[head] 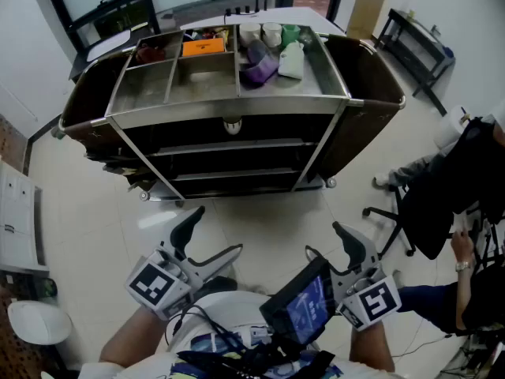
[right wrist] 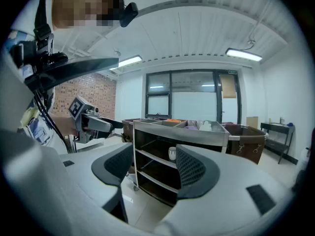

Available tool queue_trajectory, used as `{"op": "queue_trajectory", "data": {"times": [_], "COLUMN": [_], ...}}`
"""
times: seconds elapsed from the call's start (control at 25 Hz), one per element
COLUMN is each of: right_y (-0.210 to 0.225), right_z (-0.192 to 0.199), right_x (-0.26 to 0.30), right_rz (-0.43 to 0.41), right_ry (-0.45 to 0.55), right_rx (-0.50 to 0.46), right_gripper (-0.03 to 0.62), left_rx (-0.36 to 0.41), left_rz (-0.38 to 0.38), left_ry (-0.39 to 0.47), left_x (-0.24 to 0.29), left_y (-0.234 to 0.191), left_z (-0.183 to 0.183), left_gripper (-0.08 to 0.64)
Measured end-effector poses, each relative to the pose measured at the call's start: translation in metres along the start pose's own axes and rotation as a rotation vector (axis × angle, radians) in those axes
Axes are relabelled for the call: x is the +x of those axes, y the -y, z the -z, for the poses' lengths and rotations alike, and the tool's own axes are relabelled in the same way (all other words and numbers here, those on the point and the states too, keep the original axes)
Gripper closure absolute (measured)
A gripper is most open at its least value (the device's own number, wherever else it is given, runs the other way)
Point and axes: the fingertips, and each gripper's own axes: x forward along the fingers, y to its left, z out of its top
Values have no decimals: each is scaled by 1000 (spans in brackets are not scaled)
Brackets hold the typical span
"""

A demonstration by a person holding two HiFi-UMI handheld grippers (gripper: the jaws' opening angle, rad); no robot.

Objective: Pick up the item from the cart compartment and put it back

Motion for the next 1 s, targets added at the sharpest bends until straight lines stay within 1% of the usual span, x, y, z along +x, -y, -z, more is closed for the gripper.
{"op": "queue_trajectory", "data": {"times": [0.12, 0.24, 0.4, 0.52, 0.64, 0.76, 0.8, 0.84, 0.88, 0.96, 1.0], "right_y": [-8, -7, -1, 14, 54, 113, 136, 159, 182, 224, 242], "right_z": [-22, -39, -50, -57, -64, -75, -78, -82, -86, -92, -94], "right_x": [30, 59, 96, 115, 131, 152, 160, 167, 173, 180, 183], "right_rz": [16, 48, 82, 87, 105, 116, 117, 116, 115, 108, 100], "right_ry": [-2, 7, 18, 19, 29, 48, 53, 59, 64, 70, 72], "right_rx": [-3, -18, -18, -34, -50, -88, -99, -106, -112, -120, -120], "right_gripper": [291, 291, 291, 291, 291, 290, 270, 267, 250, 250, 230], "left_rx": [4, 0, 14, 11, 24, 52, 59, 63, 64, 65, 69], "left_rz": [26, 61, 104, 105, 100, 86, 78, 70, 62, 57, 57], "left_ry": [4, 6, -1, 16, 31, 15, 7, -2, -10, -33, -49], "left_x": [-4, -1, 18, 39, 73, 121, 140, 159, 180, 222, 244], "left_y": [-32, -62, -99, -119, -139, -159, -165, -170, -173, -175, -175], "left_z": [-19, -31, -40, -53, -75, -91, -95, -99, -102, -110, -114], "left_gripper": [146, 149, 149, 149, 174, 176, 176, 176, 176, 175, 175]}}
